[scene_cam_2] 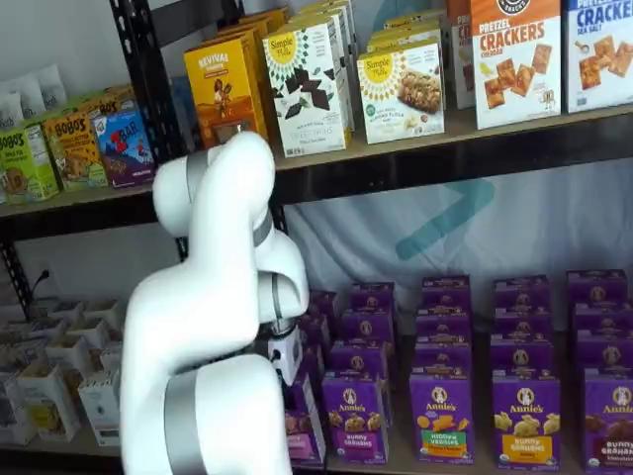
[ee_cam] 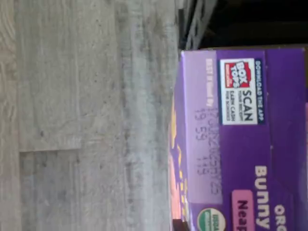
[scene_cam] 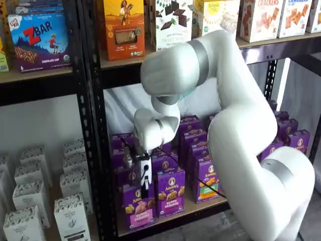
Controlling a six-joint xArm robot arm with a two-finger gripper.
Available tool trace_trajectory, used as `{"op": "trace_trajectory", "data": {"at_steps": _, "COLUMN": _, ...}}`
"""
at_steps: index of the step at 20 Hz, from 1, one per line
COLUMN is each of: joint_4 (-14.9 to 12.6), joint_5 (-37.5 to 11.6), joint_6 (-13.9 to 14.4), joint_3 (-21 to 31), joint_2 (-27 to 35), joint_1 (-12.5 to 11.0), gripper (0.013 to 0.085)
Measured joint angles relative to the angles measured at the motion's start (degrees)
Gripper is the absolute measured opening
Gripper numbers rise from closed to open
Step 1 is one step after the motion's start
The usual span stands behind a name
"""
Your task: Pick up the purple box with a pink patch in the middle, on the bottom shelf, the first box from the left
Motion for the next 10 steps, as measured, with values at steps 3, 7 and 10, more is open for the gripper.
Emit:
{"op": "trace_trajectory", "data": {"at_steps": 3, "joint_4": -1.14, "joint_5": -0.18, "joint_6": 1.37, "joint_3": 4.79, "joint_2": -4.10, "joint_1": 0.37, "gripper": 0.0330}}
{"op": "trace_trajectory", "data": {"at_steps": 7, "joint_4": -2.55, "joint_5": -1.72, "joint_6": 2.95, "joint_3": 12.45, "joint_2": -10.47, "joint_1": 0.70, "gripper": 0.0330}}
{"op": "trace_trajectory", "data": {"at_steps": 10, "joint_4": -4.19, "joint_5": -2.11, "joint_6": 4.78, "joint_3": 18.39, "joint_2": -16.02, "joint_1": 1.04, "gripper": 0.0330}}
